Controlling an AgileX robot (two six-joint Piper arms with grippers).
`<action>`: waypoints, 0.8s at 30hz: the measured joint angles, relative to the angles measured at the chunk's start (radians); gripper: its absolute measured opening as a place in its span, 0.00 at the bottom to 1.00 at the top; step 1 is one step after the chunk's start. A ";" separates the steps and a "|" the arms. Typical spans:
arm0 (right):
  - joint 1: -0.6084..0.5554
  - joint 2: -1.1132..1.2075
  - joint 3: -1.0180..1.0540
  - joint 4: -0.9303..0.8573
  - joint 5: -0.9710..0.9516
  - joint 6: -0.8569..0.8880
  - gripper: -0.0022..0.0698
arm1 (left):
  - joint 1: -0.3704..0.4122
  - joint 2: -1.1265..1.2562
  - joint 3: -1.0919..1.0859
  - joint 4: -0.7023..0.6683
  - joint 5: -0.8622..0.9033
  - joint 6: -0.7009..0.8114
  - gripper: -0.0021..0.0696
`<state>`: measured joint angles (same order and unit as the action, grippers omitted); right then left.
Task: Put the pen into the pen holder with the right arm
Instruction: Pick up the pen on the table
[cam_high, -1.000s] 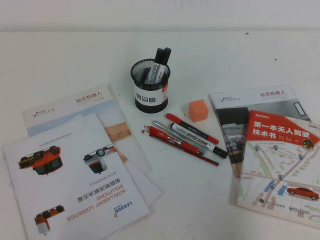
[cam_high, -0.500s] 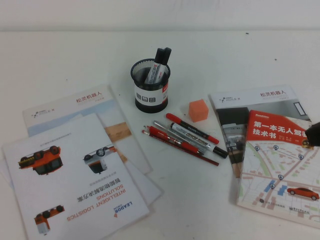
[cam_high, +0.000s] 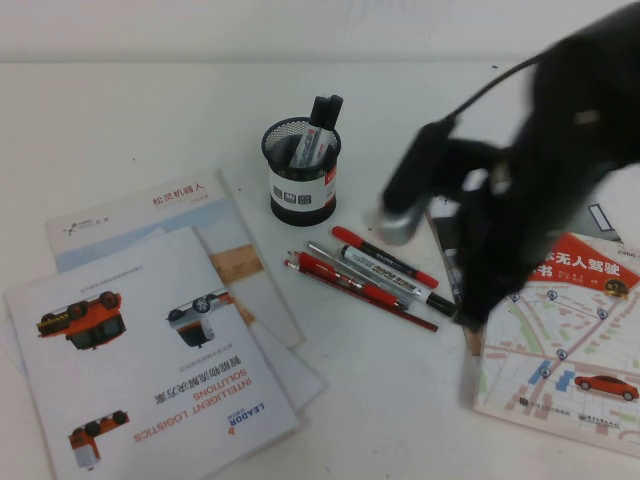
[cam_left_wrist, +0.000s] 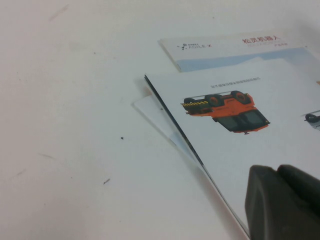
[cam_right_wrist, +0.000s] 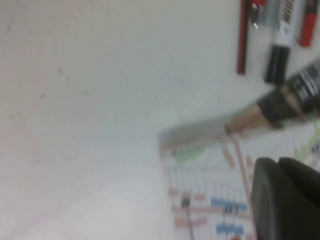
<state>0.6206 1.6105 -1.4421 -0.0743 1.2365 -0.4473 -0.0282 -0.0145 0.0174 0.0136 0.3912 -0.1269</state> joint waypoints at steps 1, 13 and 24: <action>0.012 0.036 -0.021 -0.012 0.000 0.000 0.00 | 0.000 0.000 0.000 0.000 0.000 0.000 0.03; 0.026 0.377 -0.384 0.074 -0.006 -0.043 0.24 | 0.000 0.000 0.000 0.000 0.000 0.000 0.03; 0.028 0.550 -0.433 0.111 -0.006 -0.109 0.51 | 0.000 0.000 0.000 0.000 0.000 0.000 0.03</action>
<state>0.6488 2.1604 -1.8749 0.0368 1.2307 -0.5560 -0.0282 -0.0145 0.0174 0.0136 0.3912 -0.1269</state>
